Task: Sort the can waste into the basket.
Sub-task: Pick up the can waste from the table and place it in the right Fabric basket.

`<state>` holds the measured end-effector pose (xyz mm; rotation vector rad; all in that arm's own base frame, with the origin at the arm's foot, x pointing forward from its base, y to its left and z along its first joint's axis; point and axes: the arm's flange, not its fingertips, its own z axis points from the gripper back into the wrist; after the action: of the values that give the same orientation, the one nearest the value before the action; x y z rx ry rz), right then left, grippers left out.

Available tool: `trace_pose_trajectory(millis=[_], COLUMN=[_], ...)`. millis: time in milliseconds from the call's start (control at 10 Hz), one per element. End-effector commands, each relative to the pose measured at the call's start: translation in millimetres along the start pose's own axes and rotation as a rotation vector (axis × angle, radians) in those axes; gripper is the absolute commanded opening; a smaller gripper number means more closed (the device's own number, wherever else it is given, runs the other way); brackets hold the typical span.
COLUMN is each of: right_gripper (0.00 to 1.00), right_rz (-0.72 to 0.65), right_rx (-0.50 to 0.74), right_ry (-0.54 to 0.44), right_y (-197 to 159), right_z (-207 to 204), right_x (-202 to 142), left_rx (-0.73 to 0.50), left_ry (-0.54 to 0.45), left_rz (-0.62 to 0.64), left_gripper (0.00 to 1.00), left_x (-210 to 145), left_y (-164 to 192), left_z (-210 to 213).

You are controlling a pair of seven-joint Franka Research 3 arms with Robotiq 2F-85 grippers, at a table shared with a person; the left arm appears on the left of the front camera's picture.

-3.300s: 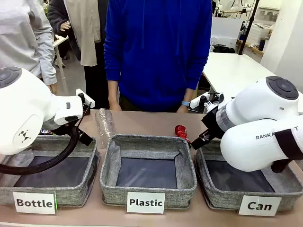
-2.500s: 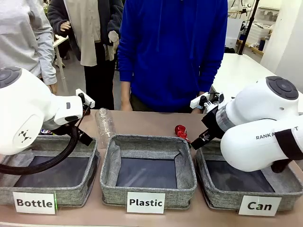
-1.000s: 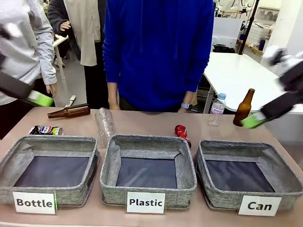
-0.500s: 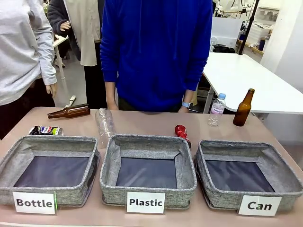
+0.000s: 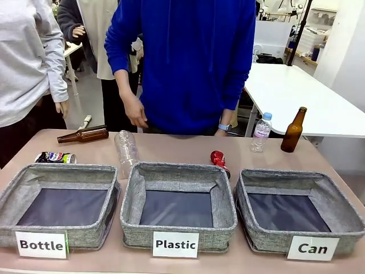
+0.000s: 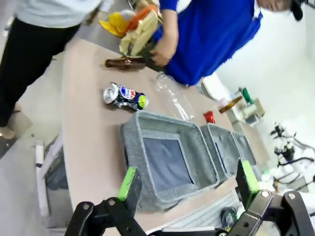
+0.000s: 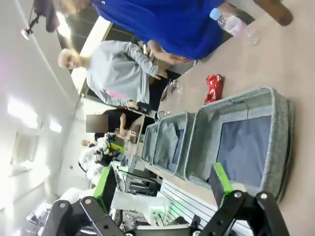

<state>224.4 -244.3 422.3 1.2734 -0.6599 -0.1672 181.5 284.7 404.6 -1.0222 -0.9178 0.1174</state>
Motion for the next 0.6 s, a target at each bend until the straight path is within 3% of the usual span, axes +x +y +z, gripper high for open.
trace_pose_trajectory(millis=[0, 100, 500], right_gripper=[1.0, 1.0, 1.0], right_rz=[0.005, 0.0, 0.0], right_rx=[-0.04, 0.0, 0.0], right_ry=[-0.036, 0.0, 0.0], right_y=[-3, 0, 0], right_z=[-3, 0, 0], right_x=[8, 0, 0], left_rx=[0.024, 0.0, 0.0], left_ry=[-0.093, 0.0, 0.0], left_rz=[0.026, 0.0, 0.0], left_gripper=[1.0, 1.0, 1.0], left_x=[-85, 0, 0], left_y=[-30, 0, 0], left_z=[-41, 0, 0])
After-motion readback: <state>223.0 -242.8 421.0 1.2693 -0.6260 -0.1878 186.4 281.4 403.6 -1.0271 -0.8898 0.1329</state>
